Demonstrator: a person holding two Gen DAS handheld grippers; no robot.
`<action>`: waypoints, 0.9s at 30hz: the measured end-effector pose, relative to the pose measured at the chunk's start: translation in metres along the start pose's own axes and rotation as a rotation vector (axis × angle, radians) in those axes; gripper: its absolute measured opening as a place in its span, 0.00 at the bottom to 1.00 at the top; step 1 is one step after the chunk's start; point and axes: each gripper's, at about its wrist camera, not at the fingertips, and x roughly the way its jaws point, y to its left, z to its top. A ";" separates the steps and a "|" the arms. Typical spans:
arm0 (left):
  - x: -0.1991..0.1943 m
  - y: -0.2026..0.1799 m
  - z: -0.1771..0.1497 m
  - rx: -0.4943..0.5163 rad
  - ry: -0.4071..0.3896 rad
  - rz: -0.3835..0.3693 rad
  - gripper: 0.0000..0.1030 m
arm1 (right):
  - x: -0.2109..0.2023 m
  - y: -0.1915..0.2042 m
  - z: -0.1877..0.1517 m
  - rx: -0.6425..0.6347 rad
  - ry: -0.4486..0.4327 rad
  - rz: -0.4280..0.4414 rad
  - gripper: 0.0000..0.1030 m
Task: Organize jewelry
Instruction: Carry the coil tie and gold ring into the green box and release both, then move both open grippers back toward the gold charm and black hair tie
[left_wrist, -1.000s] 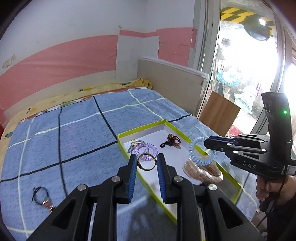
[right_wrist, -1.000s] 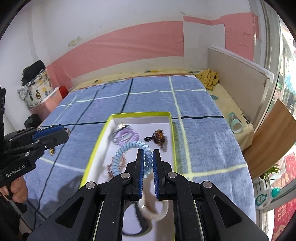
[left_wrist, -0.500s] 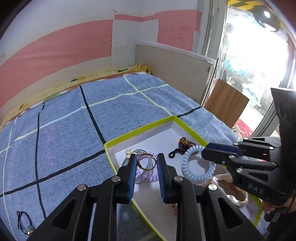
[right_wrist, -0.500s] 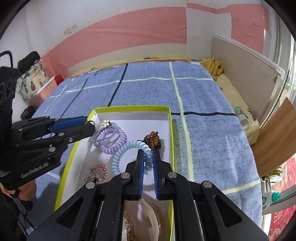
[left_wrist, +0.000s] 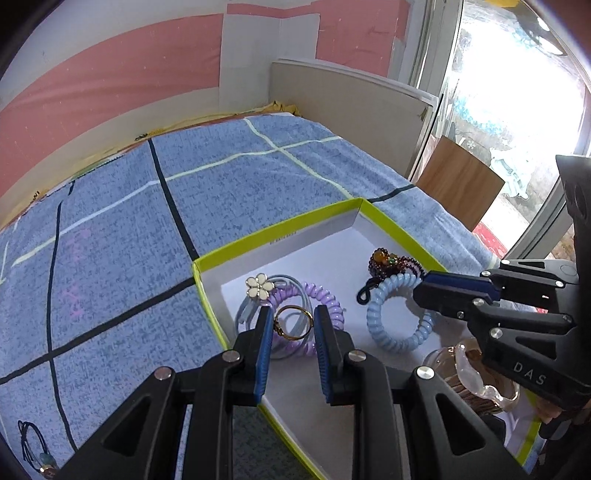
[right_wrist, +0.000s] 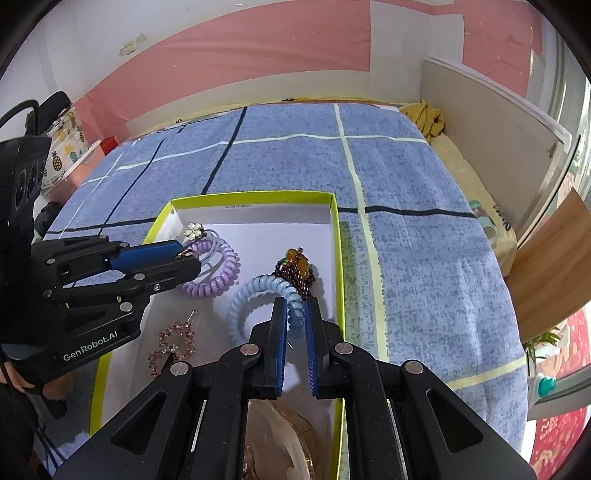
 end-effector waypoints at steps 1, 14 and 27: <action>0.000 0.000 0.000 0.000 0.000 0.000 0.23 | 0.000 0.000 0.000 0.001 0.000 -0.001 0.09; -0.017 0.000 -0.001 -0.005 -0.036 -0.019 0.27 | -0.023 0.002 -0.004 0.008 -0.046 0.008 0.15; -0.092 0.001 -0.032 -0.031 -0.132 0.011 0.27 | -0.080 0.032 -0.028 0.011 -0.152 0.038 0.21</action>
